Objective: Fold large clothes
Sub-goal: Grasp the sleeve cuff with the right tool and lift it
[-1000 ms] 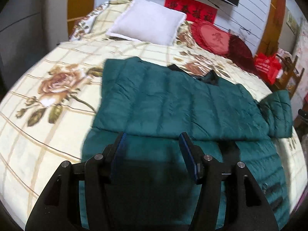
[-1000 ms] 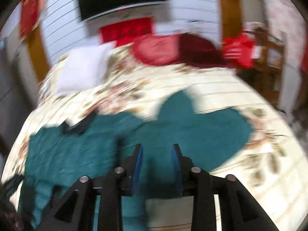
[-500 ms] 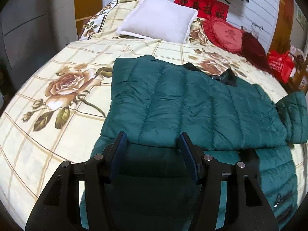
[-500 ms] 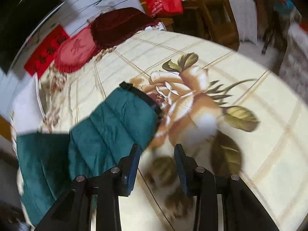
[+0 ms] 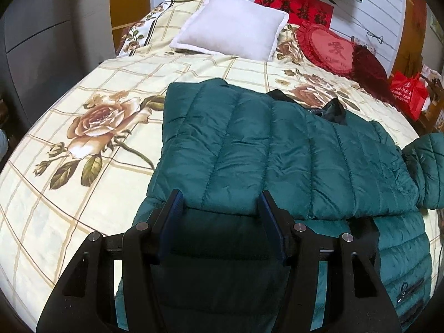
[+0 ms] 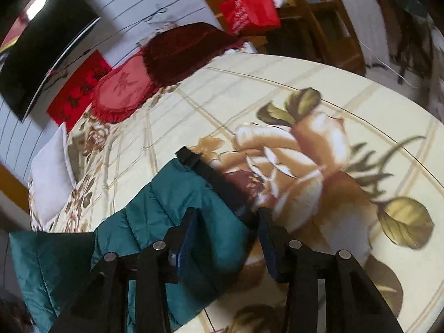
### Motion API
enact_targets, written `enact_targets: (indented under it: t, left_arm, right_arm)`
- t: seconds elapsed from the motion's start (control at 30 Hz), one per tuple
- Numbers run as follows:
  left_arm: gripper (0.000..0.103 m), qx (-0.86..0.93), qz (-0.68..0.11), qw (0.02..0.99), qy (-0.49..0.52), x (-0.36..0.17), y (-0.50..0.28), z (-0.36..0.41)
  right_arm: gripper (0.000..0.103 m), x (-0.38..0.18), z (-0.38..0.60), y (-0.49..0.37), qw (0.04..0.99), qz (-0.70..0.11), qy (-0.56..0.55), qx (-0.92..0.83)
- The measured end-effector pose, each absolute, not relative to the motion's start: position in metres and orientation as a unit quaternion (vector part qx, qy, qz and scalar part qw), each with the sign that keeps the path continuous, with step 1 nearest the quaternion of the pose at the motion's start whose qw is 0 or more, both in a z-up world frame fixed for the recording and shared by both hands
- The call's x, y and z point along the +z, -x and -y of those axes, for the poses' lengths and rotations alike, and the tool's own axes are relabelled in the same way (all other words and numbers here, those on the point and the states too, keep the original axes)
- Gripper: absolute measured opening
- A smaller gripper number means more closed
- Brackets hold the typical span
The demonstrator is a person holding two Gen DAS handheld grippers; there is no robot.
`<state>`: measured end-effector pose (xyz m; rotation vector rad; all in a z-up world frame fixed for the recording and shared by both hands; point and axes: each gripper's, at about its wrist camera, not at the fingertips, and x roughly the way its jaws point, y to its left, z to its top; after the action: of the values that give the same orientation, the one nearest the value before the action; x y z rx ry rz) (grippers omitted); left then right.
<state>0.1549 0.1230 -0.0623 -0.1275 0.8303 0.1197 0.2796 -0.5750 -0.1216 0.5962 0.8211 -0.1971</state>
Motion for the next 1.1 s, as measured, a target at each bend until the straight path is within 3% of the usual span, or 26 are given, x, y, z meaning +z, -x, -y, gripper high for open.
enact_targets:
  t: [0.1,0.13,0.2,0.23,0.43,0.8,1.1]
  left_arm:
    - [0.056,0.059,-0.403,0.911,0.067,-0.062,-0.155,-0.123]
    - [0.056,0.060,-0.402,0.911,0.066,-0.062,-0.155,-0.123]
    - [0.056,0.065,-0.399,0.912,0.063,-0.061,-0.154,-0.124]
    - [0.056,0.067,-0.399,0.913,0.064,-0.061,-0.154,-0.124]
    - [0.056,0.079,-0.393,0.913,0.073,-0.059,-0.151,-0.131]
    - [0.056,0.088,-0.392,0.913,0.062,-0.060,-0.150,-0.131]
    - [0.056,0.102,-0.395,0.909,0.090,-0.061,-0.149,-0.149]
  right_arm:
    - [0.043,-0.123,0.570,-0.280,0.877,-0.386,-0.274,-0.082]
    - [0.037,-0.124,0.567,-0.279,0.880,-0.385,-0.267,-0.078]
    - [0.016,-0.123,0.559,-0.278,0.884,-0.388,-0.252,-0.070]
    - [0.014,-0.119,0.553,-0.275,0.890,-0.386,-0.230,-0.076]
    - [0.013,-0.072,0.535,-0.240,0.915,-0.353,-0.147,-0.129]
    - [0.012,0.053,0.554,-0.158,0.923,-0.303,-0.090,-0.221]
    - [0.012,0.054,0.443,-0.175,0.944,-0.302,-0.082,-0.103]
